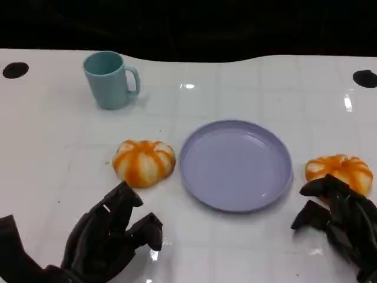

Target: Grasp the bread from the table and place it into the plate.

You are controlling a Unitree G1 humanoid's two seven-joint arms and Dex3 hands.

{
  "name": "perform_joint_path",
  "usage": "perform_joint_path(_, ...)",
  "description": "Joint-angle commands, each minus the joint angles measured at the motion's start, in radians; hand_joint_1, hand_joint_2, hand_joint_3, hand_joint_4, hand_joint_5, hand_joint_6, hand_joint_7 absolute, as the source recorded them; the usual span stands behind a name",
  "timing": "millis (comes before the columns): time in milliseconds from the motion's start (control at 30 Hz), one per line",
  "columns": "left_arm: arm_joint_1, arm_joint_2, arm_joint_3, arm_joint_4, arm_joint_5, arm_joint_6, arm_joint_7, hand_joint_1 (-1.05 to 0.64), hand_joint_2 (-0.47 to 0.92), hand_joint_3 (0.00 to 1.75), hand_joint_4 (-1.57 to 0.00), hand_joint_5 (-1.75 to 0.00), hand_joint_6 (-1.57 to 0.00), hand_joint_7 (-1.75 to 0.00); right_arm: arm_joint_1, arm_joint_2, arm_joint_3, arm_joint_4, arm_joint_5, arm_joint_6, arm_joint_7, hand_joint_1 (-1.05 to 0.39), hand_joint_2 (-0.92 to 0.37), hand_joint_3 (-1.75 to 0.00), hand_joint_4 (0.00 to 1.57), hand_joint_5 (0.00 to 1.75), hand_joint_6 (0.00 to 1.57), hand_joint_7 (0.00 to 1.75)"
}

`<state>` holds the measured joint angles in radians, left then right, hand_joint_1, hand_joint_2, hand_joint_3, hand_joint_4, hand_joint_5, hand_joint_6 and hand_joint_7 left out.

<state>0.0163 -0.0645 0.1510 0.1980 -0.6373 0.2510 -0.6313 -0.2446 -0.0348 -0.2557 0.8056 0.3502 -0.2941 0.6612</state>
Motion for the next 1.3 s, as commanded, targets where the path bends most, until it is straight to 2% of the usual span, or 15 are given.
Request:
perform_joint_path(33, -0.003, 0.008, 0.007, -0.003, -0.003, -0.001, -0.004, -0.55, 0.92, 0.24, -0.86, -1.75, -0.66, -1.68, 0.009, -0.008, -0.003, 0.004, 0.005, 0.017, -0.007, -0.53, -0.92, -0.24, 0.68, 1.54, 0.62, 1.25)
perform_joint_path(167, 0.0, 0.016, 0.008, -0.024, -0.006, 0.021, 0.009, -0.54, 0.92, 0.24, -0.82, -1.75, -0.62, -1.67, 0.012, -0.006, -0.002, -0.003, 0.005, 0.026, -0.012, -0.54, -0.92, -0.24, 0.68, 1.54, 0.61, 1.23)
perform_joint_path(200, 0.001, 0.024, -0.009, -0.032, 0.045, -0.043, 0.003, -0.54, 0.92, 0.24, -0.81, -1.75, -0.62, -1.67, 0.011, -0.003, -0.002, -0.004, 0.006, 0.027, -0.013, -0.54, -0.92, -0.24, 0.68, 1.54, 0.61, 1.23)
perform_joint_path(233, 0.001, 0.029, -0.025, -0.044, 0.106, -0.117, 0.012, -0.57, 0.92, 0.28, -0.69, -1.64, -0.54, -1.47, 0.01, 0.0, -0.003, -0.003, 0.004, 0.016, -0.018, -0.54, -0.92, -0.23, 0.68, 1.54, 0.61, 1.23)
perform_joint_path(267, 0.001, 0.031, -0.037, -0.051, 0.15, -0.172, 0.019, -0.59, 0.92, 0.26, -0.61, -1.36, -0.59, -0.96, 0.009, 0.003, -0.003, -0.002, 0.002, 0.008, -0.021, -0.55, -0.92, -0.22, 0.68, 1.54, 0.62, 1.22)
perform_joint_path(300, 0.002, 0.031, -0.044, -0.053, 0.178, -0.208, 0.024, -0.6, 0.92, 0.26, -0.6, -1.24, -0.63, -0.73, 0.009, 0.004, -0.003, -0.001, 0.001, 0.003, -0.024, -0.56, -0.92, -0.22, 0.68, 1.54, 0.63, 1.22)
perform_joint_path(333, 0.002, 0.029, -0.046, -0.052, 0.188, -0.223, 0.028, -0.6, 0.92, 0.26, -0.59, -1.17, -0.66, -0.58, 0.009, 0.005, -0.003, 0.0, 0.0, 0.0, -0.026, -0.56, -0.92, -0.22, 0.68, 1.54, 0.63, 1.22)
perform_joint_path(400, -0.002, 0.038, -0.055, -0.075, 0.217, -0.249, 0.038, -0.6, 0.92, 0.25, -0.58, -1.14, -0.68, -0.5, 0.01, 0.005, -0.002, -0.007, 0.002, 0.01, -0.028, -0.56, -0.92, -0.21, 0.68, 1.54, 0.63, 1.21)
perform_joint_path(467, -0.006, 0.073, -0.085, -0.142, 0.327, -0.314, 0.078, -0.59, 0.92, 0.17, -0.33, -0.81, -0.47, -0.2, 0.009, 0.008, -0.004, -0.016, 0.009, 0.026, -0.032, -0.55, -0.92, -0.21, 0.67, 1.53, 0.63, 1.21)
perform_joint_path(500, -0.005, 0.082, -0.094, -0.16, 0.359, -0.332, 0.092, -0.59, 0.92, 0.17, -0.28, -0.76, -0.44, -0.15, 0.009, 0.009, -0.004, -0.019, 0.011, 0.031, -0.033, -0.55, -0.92, -0.21, 0.67, 1.53, 0.63, 1.21)
perform_joint_path(1033, -0.001, 0.131, -0.147, -0.199, 0.481, -0.403, 0.193, -0.61, 0.92, 0.16, -0.2, -0.6, -0.38, -0.03, 0.006, 0.006, -0.003, -0.018, 0.007, 0.032, -0.029, -0.55, -0.92, -0.21, 0.66, 1.54, 0.62, 1.21)
perform_joint_path(1067, -0.05, 0.207, -0.171, -0.246, 0.699, -0.432, 0.273, -0.61, 0.92, 0.16, -0.2, -0.6, -0.38, -0.03, 0.004, 0.008, -0.002, -0.013, 0.007, 0.026, -0.029, -0.55, -0.92, -0.21, 0.66, 1.54, 0.62, 1.21)
perform_joint_path(1100, -0.088, 0.265, -0.189, -0.282, 0.869, -0.453, 0.334, -0.57, 0.9, 0.1, -0.09, -0.47, -0.31, -0.01, 0.002, 0.01, -0.002, -0.01, 0.006, 0.022, -0.028, -0.53, -0.92, -0.24, 0.67, 1.54, 0.62, 1.21)
perform_joint_path(1133, -0.113, 0.303, -0.203, -0.307, 0.987, -0.467, 0.378, -0.55, 0.9, 0.06, -0.06, -0.42, -0.29, -0.01, 0.001, 0.012, -0.002, -0.007, 0.005, 0.019, -0.028, -0.53, -0.92, -0.25, 0.68, 1.54, 0.62, 1.21)
perform_joint_path(1300, -0.207, 0.405, -0.283, -0.295, 1.306, -0.453, 0.475, -0.54, 0.85, 0.01, 0.0, -0.25, -0.27, 0.0, 0.002, 0.012, -0.001, -0.005, 0.003, 0.02, -0.027, -0.53, -0.92, -0.25, 0.68, 1.53, 0.63, 1.22)
